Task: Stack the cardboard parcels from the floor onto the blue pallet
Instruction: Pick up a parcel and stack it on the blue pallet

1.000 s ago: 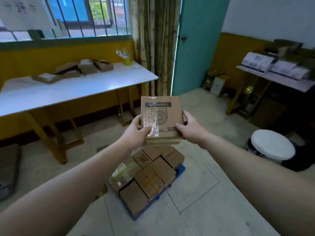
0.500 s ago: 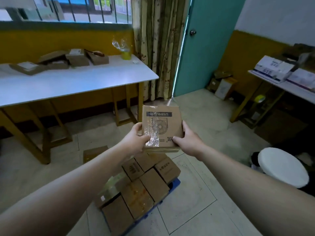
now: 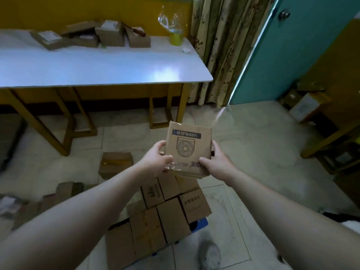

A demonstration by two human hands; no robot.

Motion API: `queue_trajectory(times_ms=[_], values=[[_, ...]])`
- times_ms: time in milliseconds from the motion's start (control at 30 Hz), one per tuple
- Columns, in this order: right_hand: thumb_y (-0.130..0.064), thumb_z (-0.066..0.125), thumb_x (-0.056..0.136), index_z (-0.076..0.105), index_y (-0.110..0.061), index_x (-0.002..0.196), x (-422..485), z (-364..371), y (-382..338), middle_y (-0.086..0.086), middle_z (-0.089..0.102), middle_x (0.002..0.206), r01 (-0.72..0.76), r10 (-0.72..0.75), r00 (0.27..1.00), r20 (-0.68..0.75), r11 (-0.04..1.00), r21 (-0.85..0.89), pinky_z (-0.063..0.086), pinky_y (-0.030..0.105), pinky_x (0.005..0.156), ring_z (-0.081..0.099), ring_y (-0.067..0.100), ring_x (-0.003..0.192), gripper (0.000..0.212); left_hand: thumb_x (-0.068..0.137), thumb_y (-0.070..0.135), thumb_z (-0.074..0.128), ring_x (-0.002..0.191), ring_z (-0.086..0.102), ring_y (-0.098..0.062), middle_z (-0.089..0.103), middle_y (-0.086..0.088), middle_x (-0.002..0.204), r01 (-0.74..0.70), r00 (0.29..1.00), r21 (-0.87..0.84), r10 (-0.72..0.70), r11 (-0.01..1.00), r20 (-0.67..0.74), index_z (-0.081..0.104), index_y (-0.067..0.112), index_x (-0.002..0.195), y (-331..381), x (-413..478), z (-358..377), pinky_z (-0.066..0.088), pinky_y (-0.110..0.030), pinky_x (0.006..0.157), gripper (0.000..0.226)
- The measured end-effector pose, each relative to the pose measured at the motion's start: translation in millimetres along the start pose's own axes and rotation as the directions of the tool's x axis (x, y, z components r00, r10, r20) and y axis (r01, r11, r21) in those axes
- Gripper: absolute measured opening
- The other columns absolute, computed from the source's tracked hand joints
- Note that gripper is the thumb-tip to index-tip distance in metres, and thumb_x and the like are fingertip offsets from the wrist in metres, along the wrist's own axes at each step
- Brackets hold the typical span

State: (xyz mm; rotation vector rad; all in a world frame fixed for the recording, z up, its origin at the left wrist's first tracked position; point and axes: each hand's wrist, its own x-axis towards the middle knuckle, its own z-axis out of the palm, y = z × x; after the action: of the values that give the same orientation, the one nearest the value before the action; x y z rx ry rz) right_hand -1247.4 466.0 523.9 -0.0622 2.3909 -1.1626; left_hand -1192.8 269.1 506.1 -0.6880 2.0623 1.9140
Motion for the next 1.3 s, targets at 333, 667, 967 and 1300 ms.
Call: queue_trajectory(times_ms=[333, 667, 967, 1300], values=[[-0.008, 0.062, 0.089, -0.002, -0.042, 0.15, 201.3, 7.4, 113.5, 0.001, 0.045, 0.141, 0.034, -0.004, 0.974, 0.225, 0.991, -0.128, 0.047, 0.019, 0.054, 0.054, 0.013, 0.096, 0.095, 0.09, 0.017, 0.059, 0.091, 0.062, -0.013, 0.058, -0.005, 0.124, 0.199, 0.952, 0.061, -0.178, 0.978, -0.247, 0.029, 0.028, 0.143, -86.4, 167.2, 85.7, 0.053, -0.022, 0.058, 0.062], [-0.009, 0.056, 0.091, 0.025, -0.025, 0.149, 335.1, 109.3, 297.8, -0.003, 0.05, 0.132, 0.066, -0.015, 0.948, 0.318, 0.986, -0.15, 0.039, 0.021, 0.087, 0.046, 0.008, 0.105, 0.067, 0.091, 0.009, 0.055, 0.099, 0.061, -0.021, 0.054, -0.004, 0.13, 0.425, 0.869, 0.068, -0.386, 0.903, -0.309, 0.024, 0.031, 0.147, -286.4, 313.2, 134.3, 0.054, -0.029, 0.076, 0.068], [-0.006, 0.052, 0.089, 0.032, -0.02, 0.145, 365.0, 139.8, 361.0, -0.01, 0.05, 0.115, 0.028, 0.045, 0.947, 0.317, 0.974, -0.223, 0.039, 0.005, 0.071, 0.05, 0.009, 0.101, 0.062, 0.093, 0.011, 0.054, 0.118, 0.049, -0.022, 0.043, -0.005, 0.141, 0.44, 0.893, -0.006, -0.438, 0.898, -0.103, 0.011, 0.024, 0.15, -348.8, 347.4, 157.4, 0.041, -0.037, 0.102, 0.073], [-0.018, 0.055, 0.091, 0.019, -0.018, 0.151, 334.7, 122.6, 319.4, 0.013, 0.025, 0.153, 0.008, 0.18, 0.903, 0.39, 0.901, -0.433, 0.039, 0.041, 0.106, 0.039, 0.032, 0.131, 0.07, 0.092, 0.037, 0.055, 0.134, 0.036, -0.026, 0.028, -0.007, 0.153, 0.455, 0.891, 0.288, -0.43, 0.843, -0.149, 0.009, 0.027, 0.151, -310.2, 294.4, 124.4, 0.035, -0.036, 0.106, 0.076]])
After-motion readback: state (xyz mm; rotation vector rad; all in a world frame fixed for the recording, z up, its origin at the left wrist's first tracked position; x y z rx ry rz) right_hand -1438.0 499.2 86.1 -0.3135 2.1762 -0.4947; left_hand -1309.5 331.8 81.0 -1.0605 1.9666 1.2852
